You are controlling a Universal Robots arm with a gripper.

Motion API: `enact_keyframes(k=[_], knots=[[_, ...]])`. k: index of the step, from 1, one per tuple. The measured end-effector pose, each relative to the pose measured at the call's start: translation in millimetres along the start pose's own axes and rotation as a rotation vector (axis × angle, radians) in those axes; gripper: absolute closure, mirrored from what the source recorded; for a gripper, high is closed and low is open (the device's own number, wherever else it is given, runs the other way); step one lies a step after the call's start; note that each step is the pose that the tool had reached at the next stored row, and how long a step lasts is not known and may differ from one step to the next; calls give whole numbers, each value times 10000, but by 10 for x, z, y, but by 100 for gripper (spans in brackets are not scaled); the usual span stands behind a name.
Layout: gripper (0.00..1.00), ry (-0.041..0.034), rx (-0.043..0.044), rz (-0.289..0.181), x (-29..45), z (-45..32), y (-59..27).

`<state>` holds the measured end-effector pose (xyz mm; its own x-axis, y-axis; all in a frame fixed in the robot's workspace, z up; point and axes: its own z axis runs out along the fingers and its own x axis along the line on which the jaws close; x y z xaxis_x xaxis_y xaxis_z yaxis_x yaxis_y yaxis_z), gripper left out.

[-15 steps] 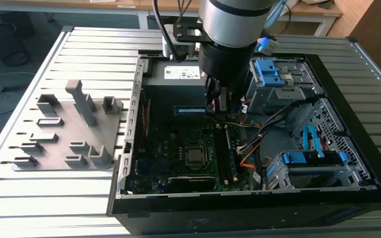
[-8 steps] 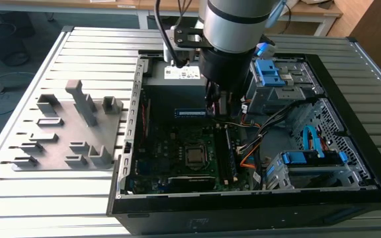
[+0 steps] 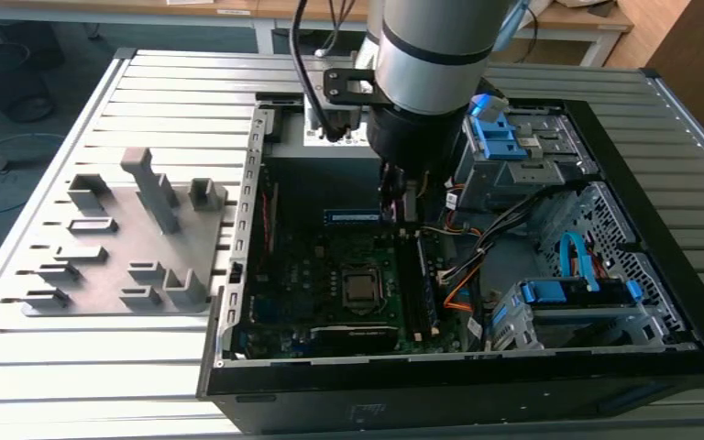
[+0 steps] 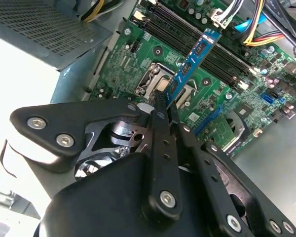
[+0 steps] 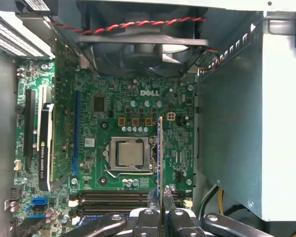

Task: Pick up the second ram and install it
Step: 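Pick up the second ram and move it above second insertion slot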

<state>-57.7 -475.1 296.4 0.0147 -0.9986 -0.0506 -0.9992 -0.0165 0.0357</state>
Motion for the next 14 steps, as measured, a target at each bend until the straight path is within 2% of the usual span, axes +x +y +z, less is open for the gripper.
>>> enact_keyframes(k=[6, 11, 14], knots=[[86, -1, 1, 0, 6, 104, -6], [86, -1, 1, 5, 108, 102, -14], [86, -1, 1, 5, 139, 111, -88]])
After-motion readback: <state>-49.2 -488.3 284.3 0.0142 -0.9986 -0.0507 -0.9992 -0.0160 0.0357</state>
